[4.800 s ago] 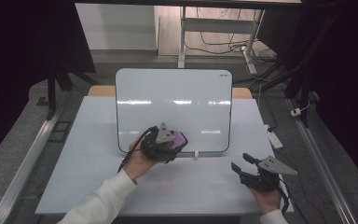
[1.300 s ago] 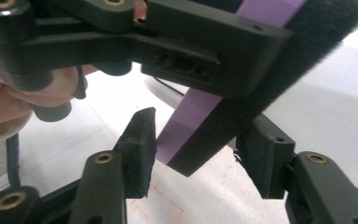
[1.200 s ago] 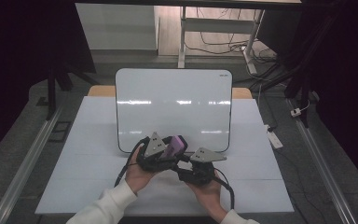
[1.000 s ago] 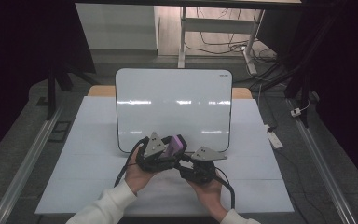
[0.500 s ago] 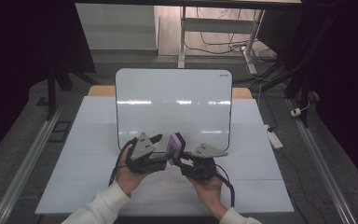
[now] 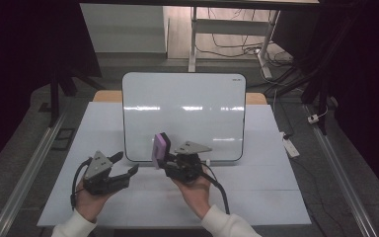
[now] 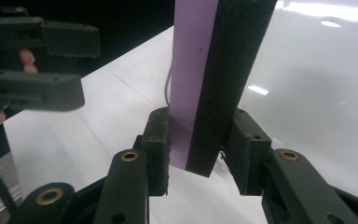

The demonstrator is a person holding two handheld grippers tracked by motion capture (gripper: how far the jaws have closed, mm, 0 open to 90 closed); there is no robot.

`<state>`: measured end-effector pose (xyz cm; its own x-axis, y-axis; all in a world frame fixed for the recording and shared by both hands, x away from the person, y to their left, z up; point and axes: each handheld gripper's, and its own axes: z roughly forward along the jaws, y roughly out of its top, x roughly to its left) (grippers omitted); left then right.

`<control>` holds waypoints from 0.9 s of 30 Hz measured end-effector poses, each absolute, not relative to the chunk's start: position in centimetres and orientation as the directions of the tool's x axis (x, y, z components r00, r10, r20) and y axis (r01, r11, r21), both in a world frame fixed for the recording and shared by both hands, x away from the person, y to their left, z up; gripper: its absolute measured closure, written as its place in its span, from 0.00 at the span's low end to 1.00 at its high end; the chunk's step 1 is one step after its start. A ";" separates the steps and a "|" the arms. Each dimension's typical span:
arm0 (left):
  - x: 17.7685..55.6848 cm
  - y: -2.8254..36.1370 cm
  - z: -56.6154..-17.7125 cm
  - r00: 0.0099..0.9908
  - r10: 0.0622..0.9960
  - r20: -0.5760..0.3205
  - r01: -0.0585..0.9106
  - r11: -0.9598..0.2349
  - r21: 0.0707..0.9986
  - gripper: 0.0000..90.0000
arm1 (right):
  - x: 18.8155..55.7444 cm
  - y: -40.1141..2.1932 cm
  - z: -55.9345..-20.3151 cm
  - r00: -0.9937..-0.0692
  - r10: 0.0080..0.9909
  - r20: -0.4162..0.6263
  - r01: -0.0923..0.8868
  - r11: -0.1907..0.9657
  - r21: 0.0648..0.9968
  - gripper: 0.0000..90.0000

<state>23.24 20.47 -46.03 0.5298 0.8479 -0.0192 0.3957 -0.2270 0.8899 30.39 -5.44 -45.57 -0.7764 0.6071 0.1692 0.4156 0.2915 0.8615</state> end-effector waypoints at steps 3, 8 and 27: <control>23.0 21.6 -46.4 0.511 0.859 -0.028 0.411 -0.215 0.886 0.36 | 30.5 -3.5 -45.5 -0.771 0.615 0.164 0.420 0.298 0.857 0.69; 22.6 22.8 -46.9 0.489 0.872 -0.034 0.428 -0.205 0.880 0.37 | 30.8 -1.0 -45.5 -0.764 0.625 0.164 0.436 0.312 0.844 0.69; 21.6 24.6 -48.6 0.453 0.891 -0.036 0.475 -0.207 0.855 0.37 | 31.6 1.9 -46.4 -0.735 0.651 0.192 0.489 0.312 0.815 0.69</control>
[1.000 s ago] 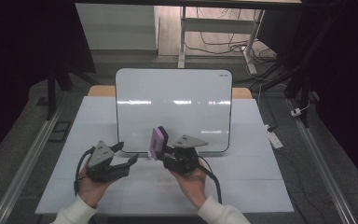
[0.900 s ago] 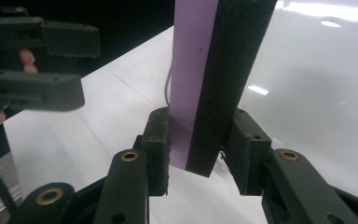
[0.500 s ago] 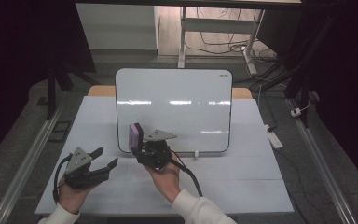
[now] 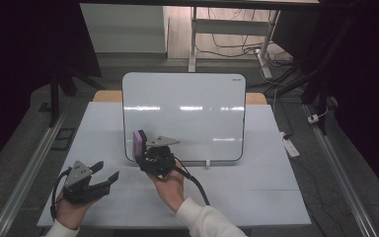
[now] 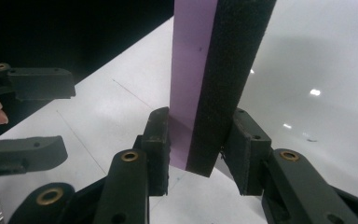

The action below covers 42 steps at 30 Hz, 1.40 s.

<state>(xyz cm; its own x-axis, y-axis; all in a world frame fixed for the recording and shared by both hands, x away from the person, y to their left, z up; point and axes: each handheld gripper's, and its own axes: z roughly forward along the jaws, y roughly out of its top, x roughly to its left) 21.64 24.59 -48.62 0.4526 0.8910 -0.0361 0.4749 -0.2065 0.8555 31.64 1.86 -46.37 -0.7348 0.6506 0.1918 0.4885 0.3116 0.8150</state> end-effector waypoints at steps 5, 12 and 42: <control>21.7 24.7 -48.7 0.451 0.892 -0.036 0.478 -0.208 0.853 0.37 | 31.7 3.0 -46.7 -0.723 0.665 0.189 0.504 0.320 0.802 0.69; 21.7 24.9 -48.9 0.452 0.891 -0.040 0.485 -0.207 0.850 0.38 | 32.1 4.5 -47.2 -0.696 0.698 0.168 0.529 0.340 0.778 0.69; 21.6 25.3 -49.3 0.448 0.893 -0.050 0.493 -0.200 0.847 0.38 | 33.1 5.7 -47.6 -0.669 0.698 0.255 0.547 0.229 0.806 0.45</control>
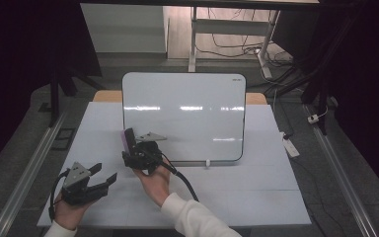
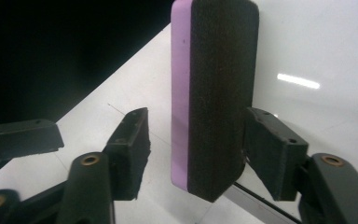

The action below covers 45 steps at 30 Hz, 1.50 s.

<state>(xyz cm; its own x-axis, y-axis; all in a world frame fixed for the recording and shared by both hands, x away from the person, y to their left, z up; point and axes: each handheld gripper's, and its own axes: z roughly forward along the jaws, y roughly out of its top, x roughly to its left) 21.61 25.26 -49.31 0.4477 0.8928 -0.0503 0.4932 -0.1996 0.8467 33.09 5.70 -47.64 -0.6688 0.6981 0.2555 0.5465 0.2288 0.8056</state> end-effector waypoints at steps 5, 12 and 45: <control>21.5 25.3 -49.3 0.447 0.893 -0.049 0.492 -0.199 0.847 0.38 | 32.7 4.4 -47.2 -0.707 0.664 0.242 0.505 0.235 0.831 0.38; 21.5 25.3 -49.4 0.451 0.891 -0.057 0.492 -0.195 0.849 0.38 | 32.5 -0.9 -46.7 -0.757 0.613 0.226 0.460 0.254 0.851 0.36; 21.9 23.8 -49.9 0.507 0.859 -0.073 0.509 -0.230 0.829 0.37 | 30.5 -30.0 -49.9 -0.685 0.727 0.042 0.394 0.321 0.861 0.39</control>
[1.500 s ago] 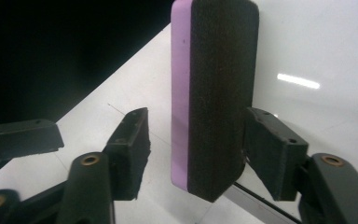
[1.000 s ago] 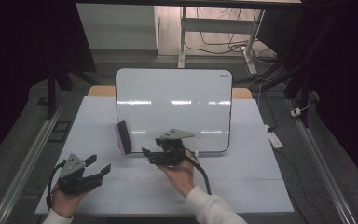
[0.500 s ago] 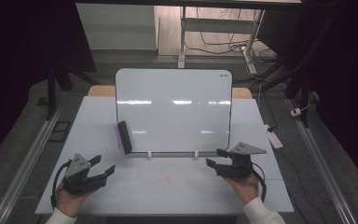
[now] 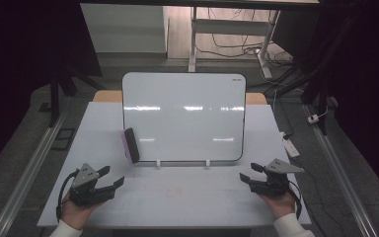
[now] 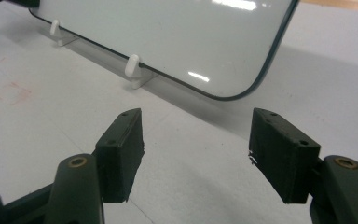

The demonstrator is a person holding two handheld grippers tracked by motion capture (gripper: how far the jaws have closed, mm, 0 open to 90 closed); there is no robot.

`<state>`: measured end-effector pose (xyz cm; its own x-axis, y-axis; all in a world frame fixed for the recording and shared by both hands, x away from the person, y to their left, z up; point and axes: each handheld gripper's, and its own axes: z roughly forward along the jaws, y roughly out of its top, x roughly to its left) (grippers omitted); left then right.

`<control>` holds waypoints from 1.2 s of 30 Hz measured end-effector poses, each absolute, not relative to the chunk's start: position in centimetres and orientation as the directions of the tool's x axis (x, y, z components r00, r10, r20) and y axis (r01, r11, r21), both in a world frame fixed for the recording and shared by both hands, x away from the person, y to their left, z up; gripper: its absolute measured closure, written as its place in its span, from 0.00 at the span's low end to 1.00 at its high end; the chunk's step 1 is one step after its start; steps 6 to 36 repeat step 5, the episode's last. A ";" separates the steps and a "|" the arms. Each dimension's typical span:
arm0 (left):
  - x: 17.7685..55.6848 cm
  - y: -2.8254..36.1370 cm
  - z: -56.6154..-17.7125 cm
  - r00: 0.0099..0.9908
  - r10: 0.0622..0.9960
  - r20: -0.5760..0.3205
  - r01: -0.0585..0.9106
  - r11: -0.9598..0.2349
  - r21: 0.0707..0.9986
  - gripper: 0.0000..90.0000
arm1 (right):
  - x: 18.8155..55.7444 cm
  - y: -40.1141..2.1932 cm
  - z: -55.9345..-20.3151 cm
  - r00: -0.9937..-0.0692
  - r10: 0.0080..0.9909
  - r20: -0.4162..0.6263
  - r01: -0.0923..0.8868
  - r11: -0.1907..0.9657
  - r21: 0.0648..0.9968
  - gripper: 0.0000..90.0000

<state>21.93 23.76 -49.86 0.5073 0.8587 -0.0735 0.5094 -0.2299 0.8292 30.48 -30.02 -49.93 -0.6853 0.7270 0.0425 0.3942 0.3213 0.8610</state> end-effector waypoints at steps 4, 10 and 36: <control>22.0 23.7 -49.9 0.512 0.855 -0.074 0.511 -0.234 0.827 0.37 | 30.4 -29.9 -49.8 -0.694 0.720 0.017 0.368 0.335 0.867 0.39; 22.0 23.8 -50.0 0.514 0.854 -0.077 0.512 -0.234 0.826 0.37 | 30.4 -29.9 -49.8 -0.693 0.720 0.016 0.367 0.333 0.868 0.39; 22.0 23.8 -50.0 0.514 0.854 -0.077 0.512 -0.234 0.826 0.37 | 30.4 -29.9 -49.8 -0.693 0.720 0.016 0.367 0.333 0.868 0.39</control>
